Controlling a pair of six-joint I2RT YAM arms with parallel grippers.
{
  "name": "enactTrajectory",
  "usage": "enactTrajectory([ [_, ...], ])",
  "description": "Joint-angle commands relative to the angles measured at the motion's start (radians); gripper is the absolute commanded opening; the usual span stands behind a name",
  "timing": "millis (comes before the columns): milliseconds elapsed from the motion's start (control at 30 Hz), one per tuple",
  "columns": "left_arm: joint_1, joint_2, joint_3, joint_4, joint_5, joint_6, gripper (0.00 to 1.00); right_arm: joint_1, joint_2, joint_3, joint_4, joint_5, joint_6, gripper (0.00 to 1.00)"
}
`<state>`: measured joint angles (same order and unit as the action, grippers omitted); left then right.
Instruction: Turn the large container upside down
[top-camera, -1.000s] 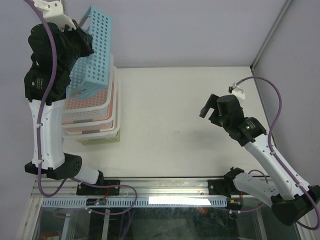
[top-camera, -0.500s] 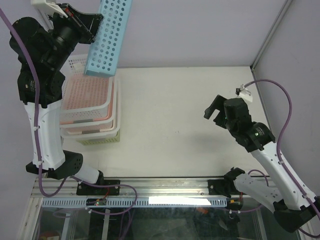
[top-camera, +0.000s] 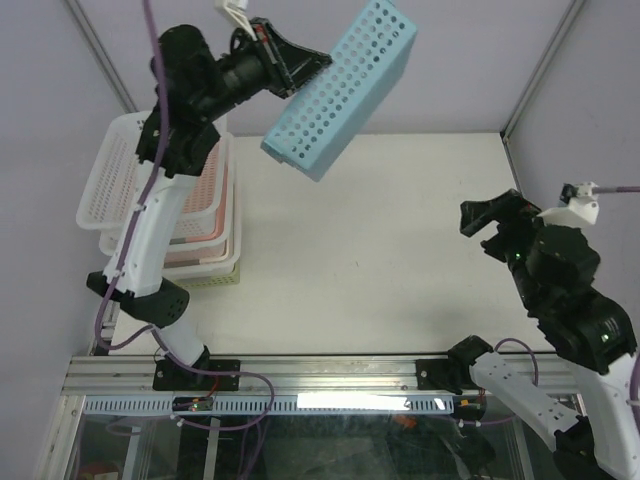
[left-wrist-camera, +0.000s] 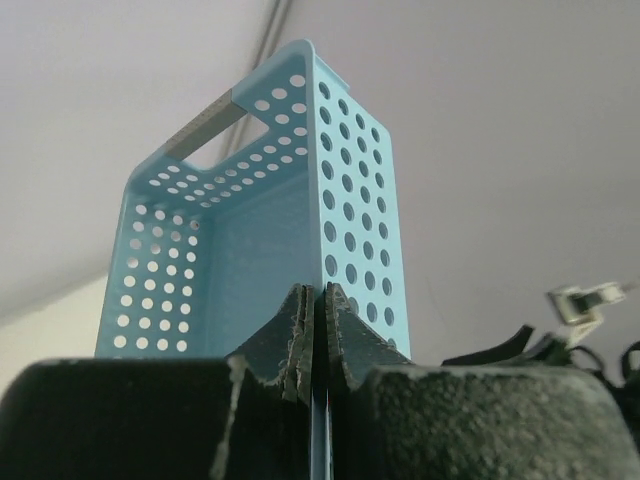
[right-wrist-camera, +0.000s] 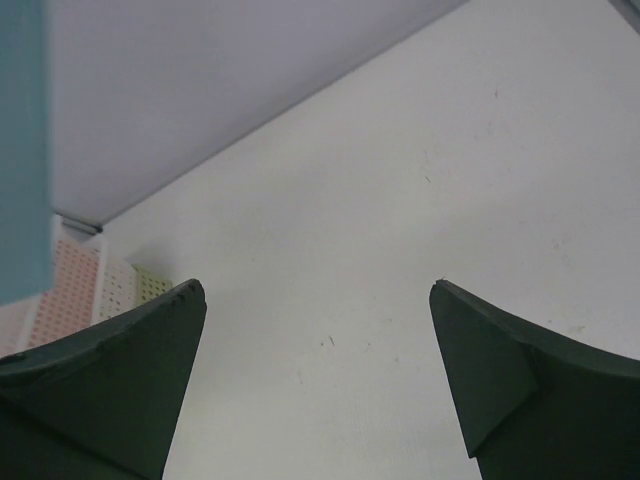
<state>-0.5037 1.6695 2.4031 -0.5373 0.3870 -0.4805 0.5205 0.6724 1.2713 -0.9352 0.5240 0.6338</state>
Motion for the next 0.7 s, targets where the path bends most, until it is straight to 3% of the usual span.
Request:
enactTrajectory([
  [0, -0.066, 0.097, -0.021, 0.110, 0.034, -0.058, 0.00, -0.003, -0.071, 0.082, 0.068, 0.035, -0.102, 0.99],
  [400, -0.177, 0.296, -0.206, 0.326, 0.131, -0.285, 0.00, -0.003, -0.073, 0.120, 0.065, 0.018, -0.131, 0.99],
  [667, -0.218, 0.420, -0.326, 0.585, 0.237, -0.539, 0.00, -0.003, -0.050, 0.143, 0.048, 0.036, -0.121, 0.99],
])
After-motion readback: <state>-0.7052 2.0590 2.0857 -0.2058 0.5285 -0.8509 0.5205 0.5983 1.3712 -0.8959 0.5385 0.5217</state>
